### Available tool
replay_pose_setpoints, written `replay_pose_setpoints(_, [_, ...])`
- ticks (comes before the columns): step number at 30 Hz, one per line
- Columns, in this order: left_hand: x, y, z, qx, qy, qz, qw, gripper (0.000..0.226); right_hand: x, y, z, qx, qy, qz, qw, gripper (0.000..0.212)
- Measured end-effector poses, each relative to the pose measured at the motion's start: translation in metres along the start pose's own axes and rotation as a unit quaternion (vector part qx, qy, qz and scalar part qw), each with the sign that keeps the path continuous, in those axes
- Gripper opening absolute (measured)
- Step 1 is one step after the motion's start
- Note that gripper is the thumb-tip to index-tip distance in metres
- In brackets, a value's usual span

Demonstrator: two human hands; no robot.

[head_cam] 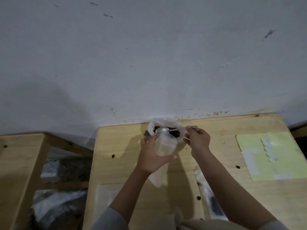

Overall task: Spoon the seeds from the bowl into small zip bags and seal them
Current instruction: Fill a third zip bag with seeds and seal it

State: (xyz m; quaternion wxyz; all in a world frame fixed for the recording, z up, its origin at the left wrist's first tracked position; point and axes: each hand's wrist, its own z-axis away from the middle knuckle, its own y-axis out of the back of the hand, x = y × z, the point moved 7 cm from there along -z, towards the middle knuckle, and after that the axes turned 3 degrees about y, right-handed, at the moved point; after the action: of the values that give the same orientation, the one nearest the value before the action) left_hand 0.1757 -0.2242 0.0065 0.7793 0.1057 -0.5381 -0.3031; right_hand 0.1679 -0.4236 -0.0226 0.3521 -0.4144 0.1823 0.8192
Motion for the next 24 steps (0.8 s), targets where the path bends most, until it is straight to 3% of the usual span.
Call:
replay_pose_setpoints(4, [0.002,0.000,-0.009,-0.011,0.008,0.014,1.000,0.087,-0.008,-0.013,0.005,-0.052,0.107,0.102,0.988,0.019])
replay_pose_setpoints(8, [0.002,0.000,-0.006,-0.005,-0.003,0.005,1.000,0.087,-0.021,-0.008,0.017,-0.060,0.266,0.220,0.937,0.011])
replay_pose_setpoints(15, [0.009,-0.002,0.010,0.009,-0.052,-0.020,0.998,0.094,-0.044,0.016,0.044,-0.063,0.432,0.201,0.877,0.018])
replay_pose_setpoints(21, [0.016,-0.009,0.018,0.023,-0.082,-0.017,0.996,0.096,-0.056,0.035,0.066,-0.021,0.564,0.251,0.787,0.017])
replay_pose_setpoints(23, [0.016,-0.012,0.019,0.025,-0.086,-0.018,0.996,0.097,-0.051,0.036,0.067,-0.006,0.562,0.256,0.787,0.019])
replay_pose_setpoints(24, [0.016,-0.013,0.019,0.025,-0.087,-0.020,0.996,0.097,-0.047,0.037,0.065,0.005,0.534,0.243,0.809,0.018])
